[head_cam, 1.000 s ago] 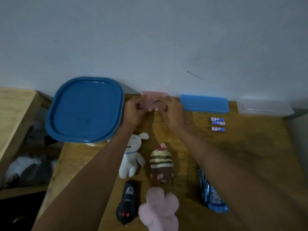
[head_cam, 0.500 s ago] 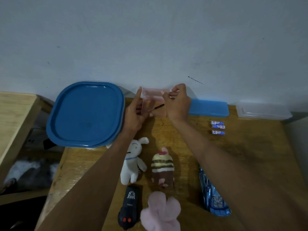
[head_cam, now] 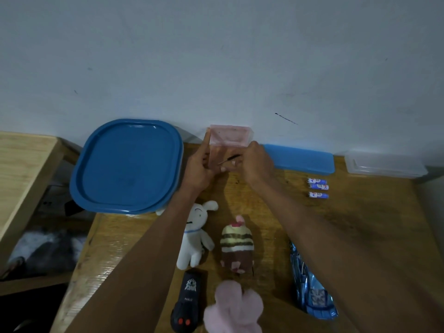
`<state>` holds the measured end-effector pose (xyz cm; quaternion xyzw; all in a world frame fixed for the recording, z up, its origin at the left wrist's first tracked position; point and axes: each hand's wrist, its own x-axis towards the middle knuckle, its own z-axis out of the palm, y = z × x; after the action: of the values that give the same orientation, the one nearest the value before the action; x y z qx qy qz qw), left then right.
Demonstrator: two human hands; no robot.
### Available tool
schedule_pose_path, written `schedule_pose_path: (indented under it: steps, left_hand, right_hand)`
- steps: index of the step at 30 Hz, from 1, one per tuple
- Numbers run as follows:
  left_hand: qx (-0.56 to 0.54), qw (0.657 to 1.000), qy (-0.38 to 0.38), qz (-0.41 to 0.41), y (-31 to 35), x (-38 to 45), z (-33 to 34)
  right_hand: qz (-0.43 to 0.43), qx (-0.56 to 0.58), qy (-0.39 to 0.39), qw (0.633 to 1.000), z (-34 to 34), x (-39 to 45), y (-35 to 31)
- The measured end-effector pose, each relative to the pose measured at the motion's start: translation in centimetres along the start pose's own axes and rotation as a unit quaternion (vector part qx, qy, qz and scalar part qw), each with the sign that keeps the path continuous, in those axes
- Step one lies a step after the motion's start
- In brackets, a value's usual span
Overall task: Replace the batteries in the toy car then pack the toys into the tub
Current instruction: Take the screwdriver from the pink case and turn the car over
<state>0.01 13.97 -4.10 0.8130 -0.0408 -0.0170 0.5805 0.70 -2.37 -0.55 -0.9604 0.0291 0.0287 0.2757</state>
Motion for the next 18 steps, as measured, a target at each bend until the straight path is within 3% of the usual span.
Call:
schedule_pose_path:
  steps: [6, 9, 12, 18]
  left_hand:
    - [0.006, 1.000, 0.008, 0.003, -0.1, 0.0, 0.0]
    - [0.029, 0.999, 0.016, 0.004, 0.0, -0.2, 0.0]
    - [0.048, 0.999, 0.018, -0.002, 0.0, -0.3, 0.0]
    - [0.041, 0.999, 0.031, -0.006, 0.0, -0.5, 0.0]
  right_hand:
    - [-0.013, 0.027, 0.015, 0.999, 0.4, -0.5, -0.3]
    - [-0.081, 0.079, 0.120, 0.986, 0.3, -0.6, 0.2]
    - [-0.087, 0.136, 0.213, 0.964, -0.5, -0.3, 0.0]
    - [-0.090, 0.169, 0.203, 0.960, -0.9, 0.0, 0.2]
